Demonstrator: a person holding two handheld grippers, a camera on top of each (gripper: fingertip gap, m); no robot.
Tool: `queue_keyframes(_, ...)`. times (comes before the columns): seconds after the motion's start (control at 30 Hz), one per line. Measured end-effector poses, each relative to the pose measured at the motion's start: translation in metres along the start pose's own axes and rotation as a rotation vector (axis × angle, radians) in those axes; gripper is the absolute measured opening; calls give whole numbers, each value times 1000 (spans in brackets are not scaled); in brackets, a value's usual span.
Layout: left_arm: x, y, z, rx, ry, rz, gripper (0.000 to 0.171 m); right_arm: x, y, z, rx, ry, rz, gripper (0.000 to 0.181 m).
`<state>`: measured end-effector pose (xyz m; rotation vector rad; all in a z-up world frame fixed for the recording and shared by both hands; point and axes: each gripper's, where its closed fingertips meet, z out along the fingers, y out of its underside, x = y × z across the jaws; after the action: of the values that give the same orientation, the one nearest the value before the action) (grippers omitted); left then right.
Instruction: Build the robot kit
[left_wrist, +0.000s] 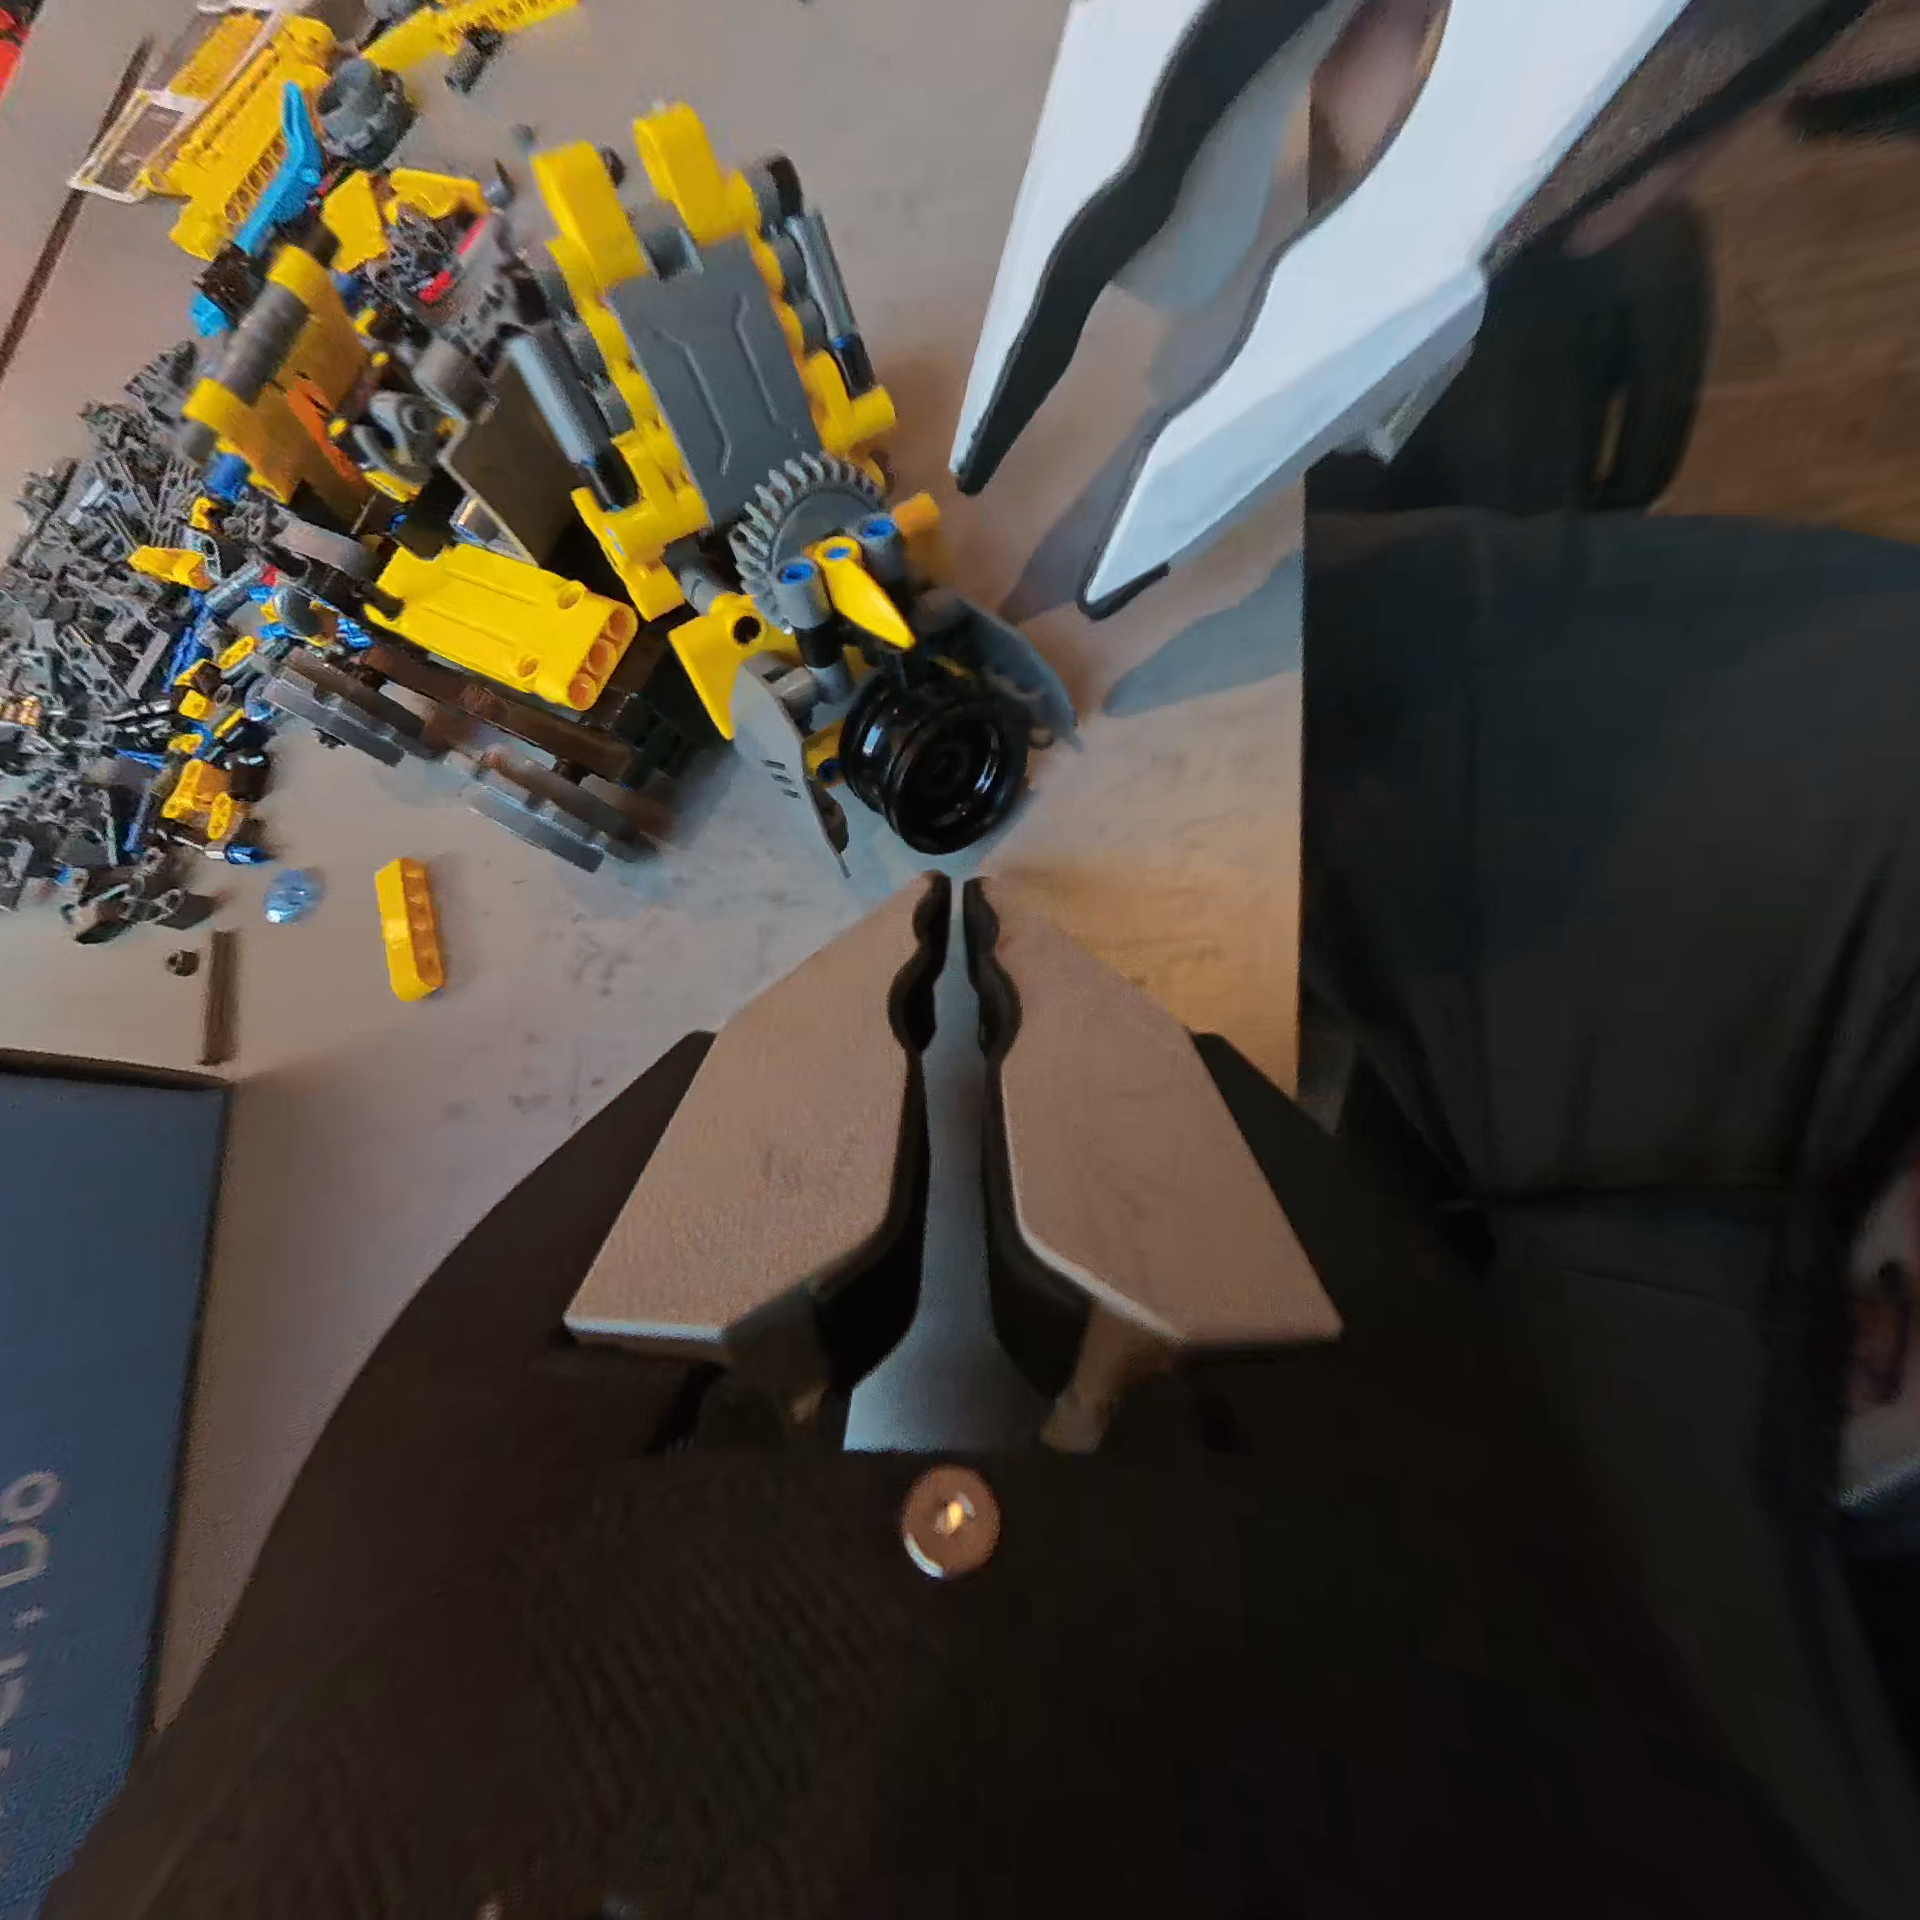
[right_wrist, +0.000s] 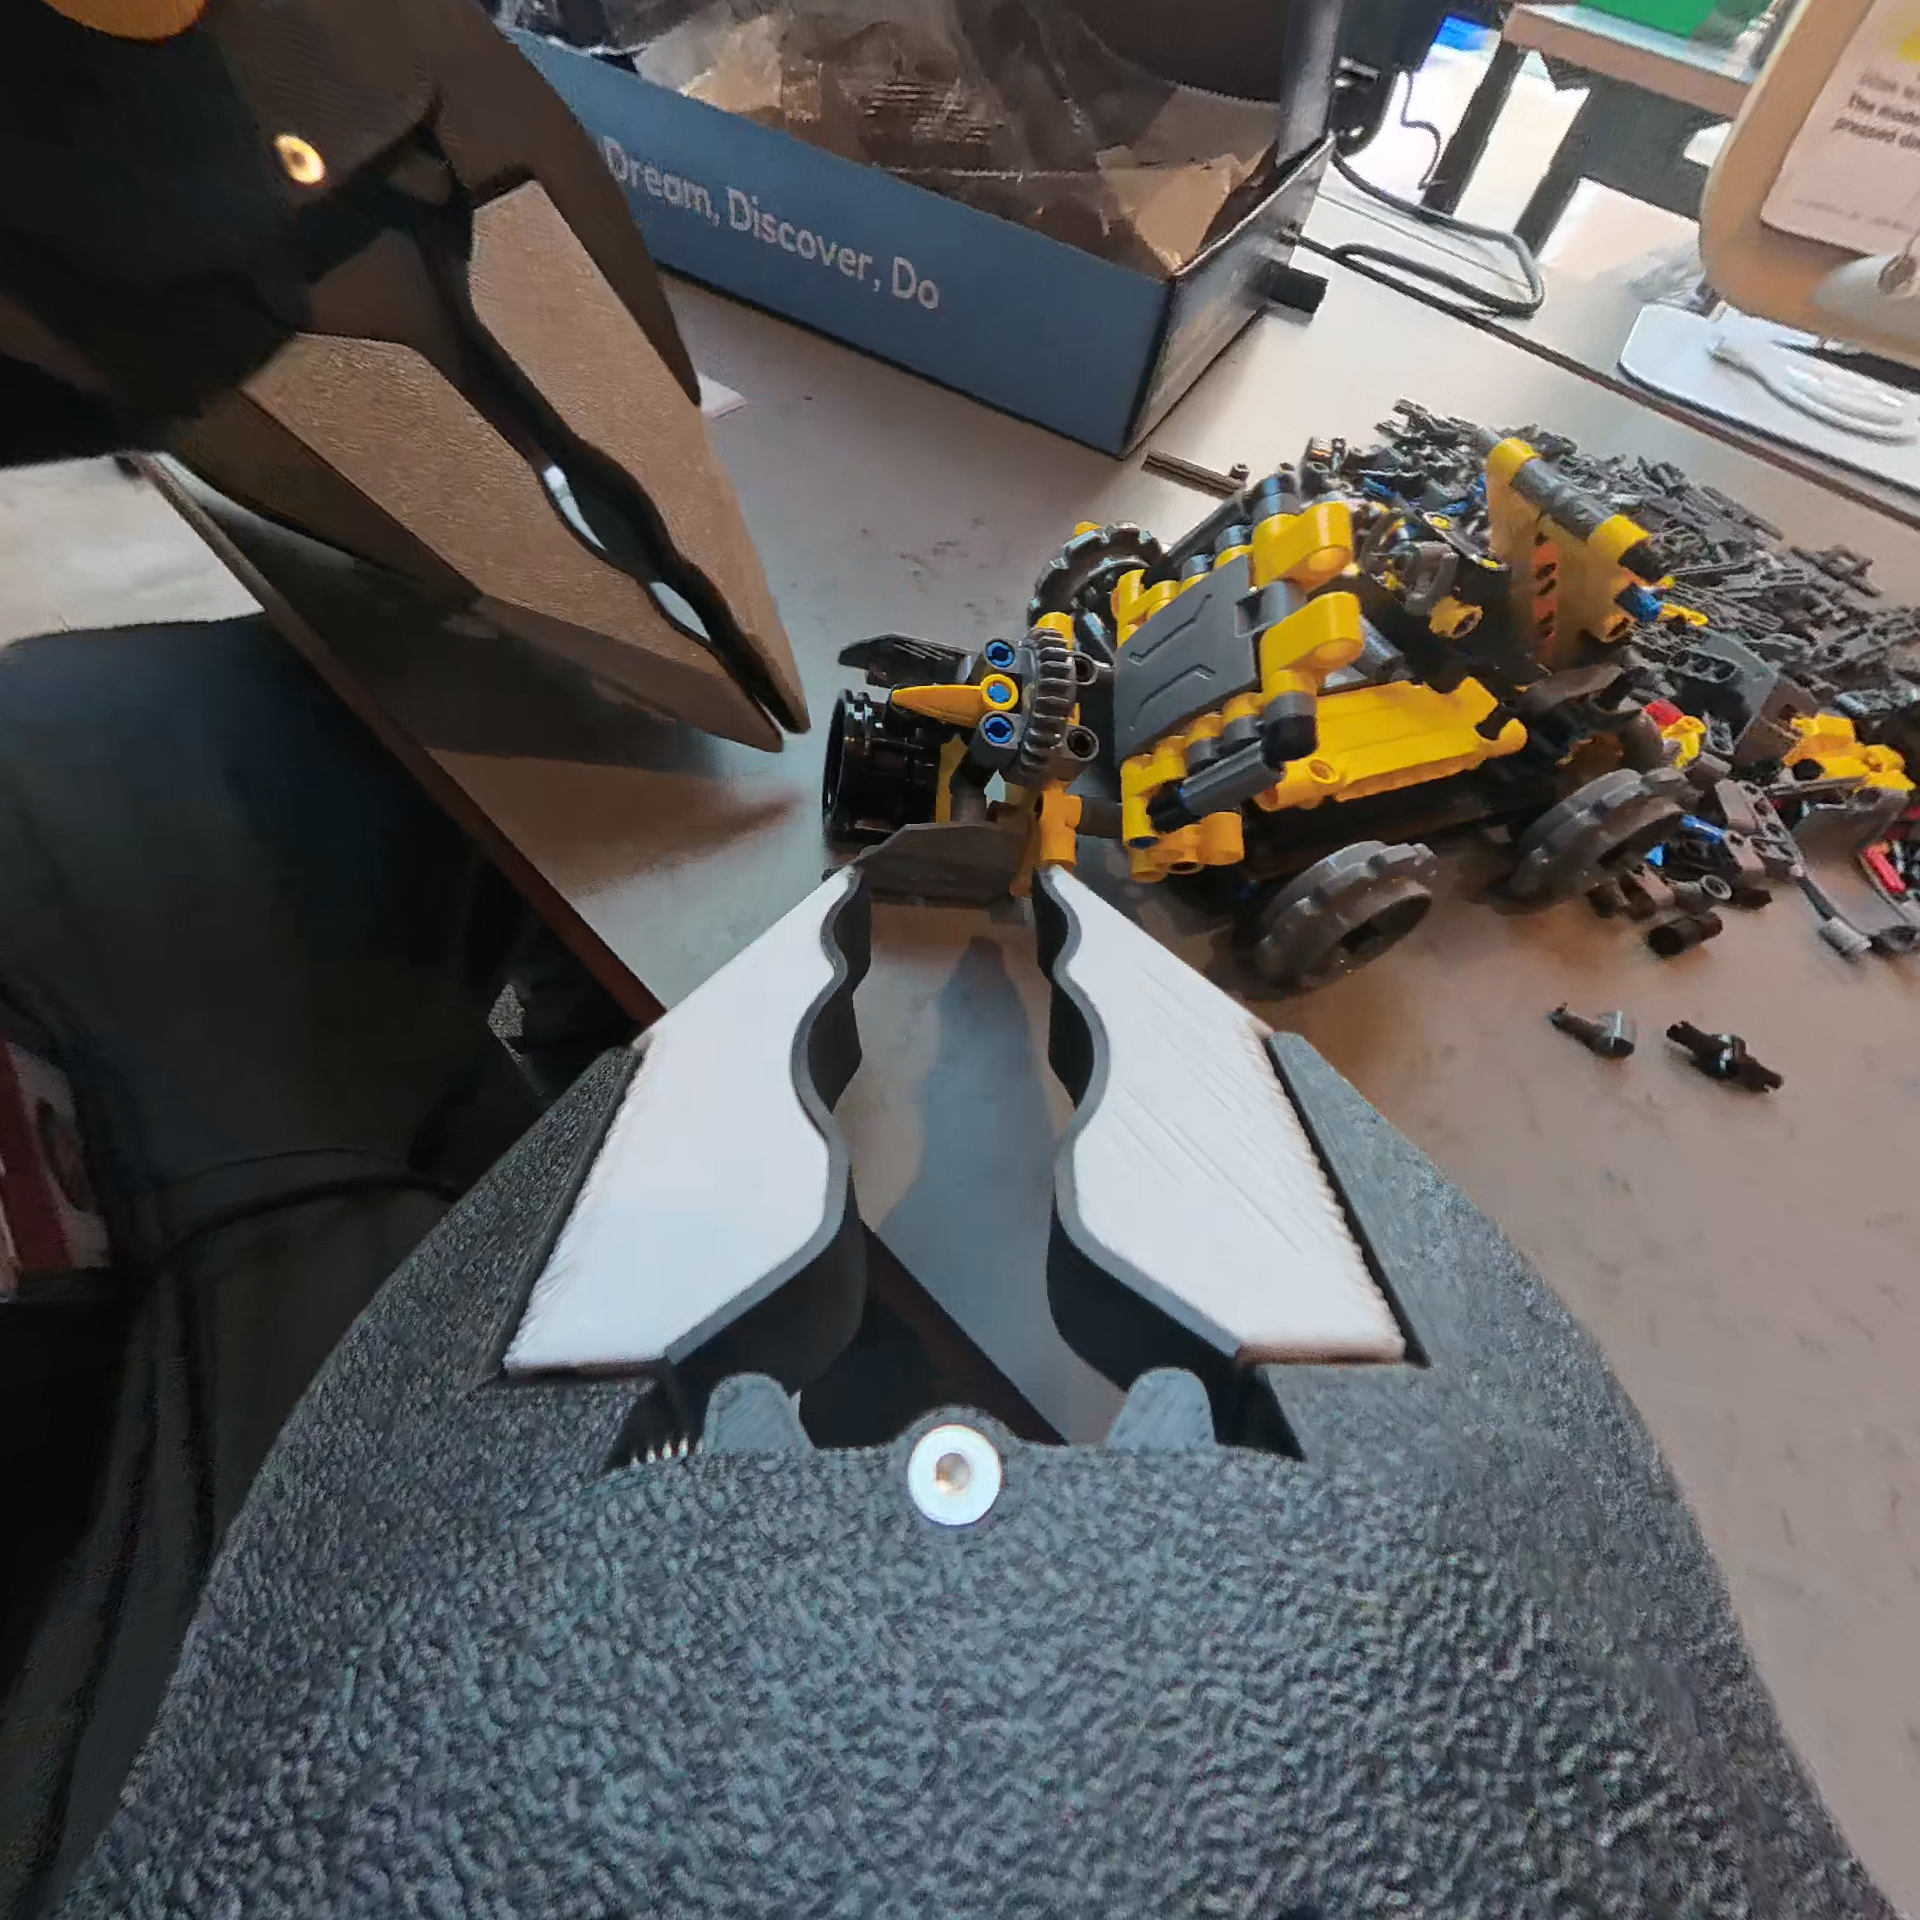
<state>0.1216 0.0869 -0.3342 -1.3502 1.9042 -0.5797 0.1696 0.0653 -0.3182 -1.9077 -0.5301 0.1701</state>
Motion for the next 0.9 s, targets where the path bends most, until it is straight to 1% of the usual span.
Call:
queue_keyframes(0.03, -1, -3, -3, 16, 9, -38, 4, 1, -2, -1, 10, 2, 20, 30)
queue_keyframes(0.07, -4, -5, -7, 27, 14, -77, 12, 2, -3, -3, 21, 3, 46, 30)
queue_keyframes(0.17, -14, -8, -12, 38, 51, -147, 42, 1, -7, -5, 51, -11, 129, 33)
queue_keyframes(0.2, -20, -8, -12, 27, 52, -145, 44, -2, -7, -5, 50, -19, 148, 38)
queue_keyframes(0.27, -29, -7, -9, -5, 69, -104, 55, -5, -6, -3, 31, -16, 157, 48)
queue_keyframes(0.37, -37, -9, 1, -20, 137, -42, 62, -1, -6, -1, 1, 33, 149, 52)
queue_keyframes(0.5, -32, -20, 10, 29, 295, -18, 62, 1, -3, 3, -33, 23, 220, 53)
queue_keyframes(0.6, -25, -23, 14, 62, 373, 23, 59, 4, 2, 7, -64, 11, 232, 55)
queue_keyframes(0.67, -24, -20, 19, 63, 376, 51, 59, 4, 4, 10, -83, -10, 225, 55)
queue_keyframes(0.73, -20, -16, 25, 67, 374, 80, 50, 2, 4, 14, -100, -29, 212, 52)
queue_keyframes(0.8, -15, -16, 26, 100, 375, 109, 46, 1, 6, 17, -121, -35, 176, 42)
queue_keyframes(0.9, -17, -16, 26, 109, 345, 125, 44, 4, 5, 19, -129, -17, 129, 42)
